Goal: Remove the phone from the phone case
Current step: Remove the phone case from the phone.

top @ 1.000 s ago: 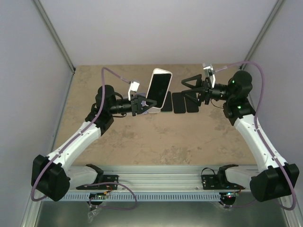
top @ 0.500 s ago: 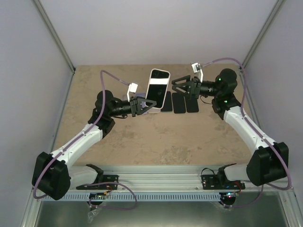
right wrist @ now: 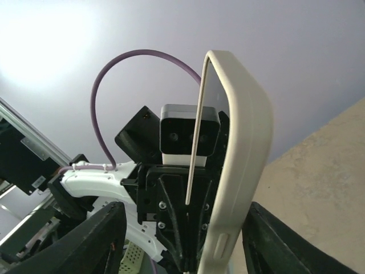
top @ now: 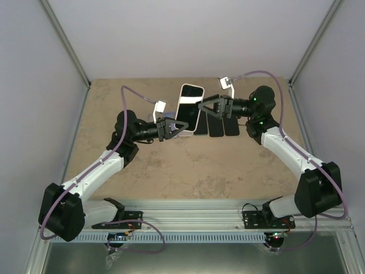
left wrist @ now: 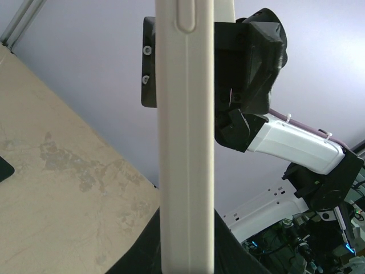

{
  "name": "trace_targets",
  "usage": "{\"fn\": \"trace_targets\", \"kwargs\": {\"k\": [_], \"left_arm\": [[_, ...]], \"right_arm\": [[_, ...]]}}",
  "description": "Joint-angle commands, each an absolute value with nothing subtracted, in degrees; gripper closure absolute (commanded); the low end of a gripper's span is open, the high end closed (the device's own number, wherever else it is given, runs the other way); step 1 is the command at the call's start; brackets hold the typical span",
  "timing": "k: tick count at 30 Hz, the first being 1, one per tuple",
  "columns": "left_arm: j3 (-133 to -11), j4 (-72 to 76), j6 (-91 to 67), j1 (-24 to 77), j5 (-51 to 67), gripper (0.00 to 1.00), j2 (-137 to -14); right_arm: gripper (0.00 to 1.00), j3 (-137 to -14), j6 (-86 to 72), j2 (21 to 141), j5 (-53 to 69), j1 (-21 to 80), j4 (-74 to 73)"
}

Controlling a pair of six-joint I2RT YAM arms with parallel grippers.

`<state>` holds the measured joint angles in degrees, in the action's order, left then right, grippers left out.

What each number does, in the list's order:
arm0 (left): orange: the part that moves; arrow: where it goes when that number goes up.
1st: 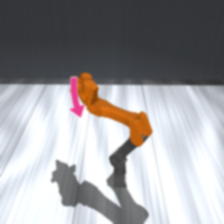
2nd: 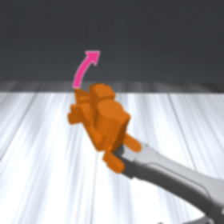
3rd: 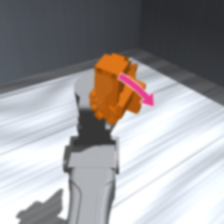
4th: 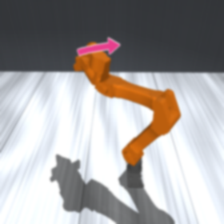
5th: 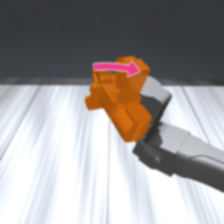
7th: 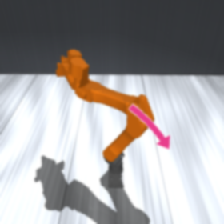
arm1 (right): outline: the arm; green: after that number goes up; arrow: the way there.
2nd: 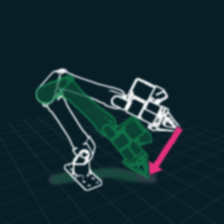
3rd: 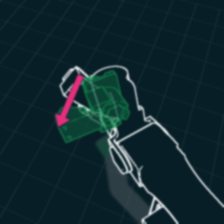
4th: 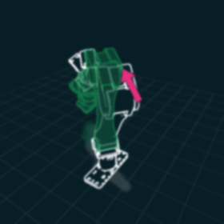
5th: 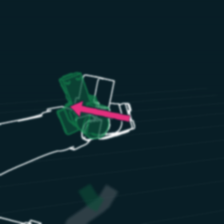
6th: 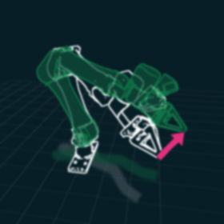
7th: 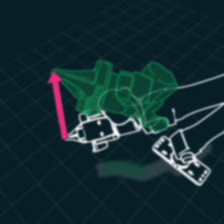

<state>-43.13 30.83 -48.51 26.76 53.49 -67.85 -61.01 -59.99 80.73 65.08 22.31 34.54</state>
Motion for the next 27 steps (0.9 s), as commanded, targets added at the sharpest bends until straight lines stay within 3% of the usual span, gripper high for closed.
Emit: {"fn": "trace_targets", "kwargs": {"k": [1, 8, 17, 23, 27], "left_arm": [[-43.2, 36.9, -48.2, 26.5, 53.4, 1.00, -66.9], [-42.5, 35.8, -46.9, 26.5, 53.4, 1.00, -66.2], [-42.3, 34.4, -45.5, 26.6, 53.5, 1.00, -65.9], [-43.8, 32.0, -43.5, 26.6, 53.2, 1.00, -66.6], [-44.7, 29.4, -41.4, 26.6, 53.2, 0.98, -66.9]], "right_arm": [[0.47, -62.8, -60.2, 82.1, 64.4, 23.0, 35.7], [0.60, -64.0, -59.7, 83.4, 64.0, 23.7, 34.6], [0.69, -64.2, -59.9, 84.5, 63.6, 24.8, 34.0], [0.80, -64.6, -59.9, 84.5, 63.2, 24.8, 33.3], [0.94, -64.6, -59.2, 83.9, 63.0, 24.7, 32.5]]}}
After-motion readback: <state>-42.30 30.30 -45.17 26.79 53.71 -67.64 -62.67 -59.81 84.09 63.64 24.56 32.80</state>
